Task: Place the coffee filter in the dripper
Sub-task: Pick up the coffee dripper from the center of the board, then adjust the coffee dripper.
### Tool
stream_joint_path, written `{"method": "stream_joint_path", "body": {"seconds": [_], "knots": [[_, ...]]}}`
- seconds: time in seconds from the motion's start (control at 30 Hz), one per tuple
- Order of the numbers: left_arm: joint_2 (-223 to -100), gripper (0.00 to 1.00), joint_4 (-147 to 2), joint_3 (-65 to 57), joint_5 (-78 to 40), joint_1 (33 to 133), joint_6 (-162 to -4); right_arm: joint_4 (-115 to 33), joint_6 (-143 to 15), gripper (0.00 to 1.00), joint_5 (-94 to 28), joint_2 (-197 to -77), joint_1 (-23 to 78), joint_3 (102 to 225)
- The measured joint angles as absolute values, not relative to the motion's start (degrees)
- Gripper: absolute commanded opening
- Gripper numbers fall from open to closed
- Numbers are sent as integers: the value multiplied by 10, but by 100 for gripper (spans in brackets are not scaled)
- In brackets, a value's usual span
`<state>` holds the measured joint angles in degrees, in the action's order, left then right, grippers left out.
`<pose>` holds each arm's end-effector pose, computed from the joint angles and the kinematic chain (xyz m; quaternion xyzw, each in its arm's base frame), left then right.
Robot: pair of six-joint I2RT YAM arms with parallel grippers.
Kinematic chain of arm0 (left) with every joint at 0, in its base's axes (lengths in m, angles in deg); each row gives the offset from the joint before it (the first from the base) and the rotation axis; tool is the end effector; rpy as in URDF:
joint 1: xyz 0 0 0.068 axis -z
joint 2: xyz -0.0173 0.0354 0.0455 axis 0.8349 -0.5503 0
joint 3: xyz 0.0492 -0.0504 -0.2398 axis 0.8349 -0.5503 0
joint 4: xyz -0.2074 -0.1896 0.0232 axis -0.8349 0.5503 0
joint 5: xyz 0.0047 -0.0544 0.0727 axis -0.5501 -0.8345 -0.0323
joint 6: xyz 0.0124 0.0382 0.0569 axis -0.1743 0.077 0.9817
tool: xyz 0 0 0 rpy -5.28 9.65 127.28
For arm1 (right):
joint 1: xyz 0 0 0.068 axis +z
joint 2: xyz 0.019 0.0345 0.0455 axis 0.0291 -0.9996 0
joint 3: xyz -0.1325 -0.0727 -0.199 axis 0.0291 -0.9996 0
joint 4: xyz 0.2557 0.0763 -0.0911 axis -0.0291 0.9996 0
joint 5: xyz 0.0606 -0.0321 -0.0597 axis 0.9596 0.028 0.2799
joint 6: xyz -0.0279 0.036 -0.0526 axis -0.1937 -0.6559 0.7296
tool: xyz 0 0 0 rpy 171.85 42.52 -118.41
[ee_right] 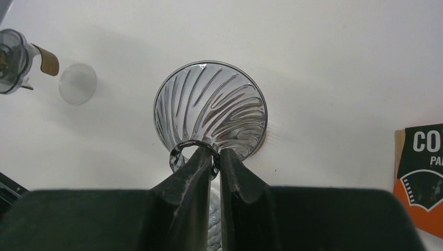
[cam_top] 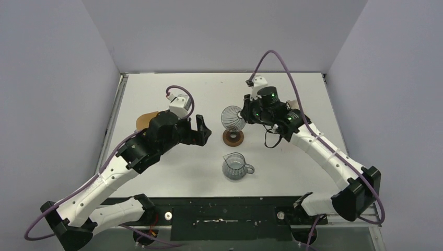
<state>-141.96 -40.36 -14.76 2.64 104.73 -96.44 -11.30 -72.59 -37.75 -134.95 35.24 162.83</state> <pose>0.1841 -0.1854 0.3443 0.1042 0.8312 -0.2414 0.4899 0.2799 0.2138 0.3153 -0.1753 0.8675 0.2248 0.4076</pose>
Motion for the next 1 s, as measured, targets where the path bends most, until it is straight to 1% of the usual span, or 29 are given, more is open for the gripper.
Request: {"method": "stream_joint_path", "body": {"seconds": [0.17, 0.3, 0.47, 0.6, 0.8, 1.0], "knots": [[-1437, 84, -451, -169, -101, 934, -1009, -170, -755, 0, -342, -1275, 314, 1564], [-1439, 83, -503, -197, -198, 878, -1056, -220, -781, 0, -300, -1225, 297, 1510], [-1446, 81, -583, -229, -293, 855, -1118, -279, -819, 0, -250, -1178, 279, 1455], [-1454, 77, -658, -253, -355, 839, -1174, -334, -849, 0, -213, -1152, 271, 1420], [-1470, 69, -780, -289, -425, 820, -1262, -422, -899, 0, -159, -1124, 261, 1371], [-1488, 61, -877, -304, -472, 819, -1327, -516, -959, 0, -106, -1115, 257, 1331]]}}
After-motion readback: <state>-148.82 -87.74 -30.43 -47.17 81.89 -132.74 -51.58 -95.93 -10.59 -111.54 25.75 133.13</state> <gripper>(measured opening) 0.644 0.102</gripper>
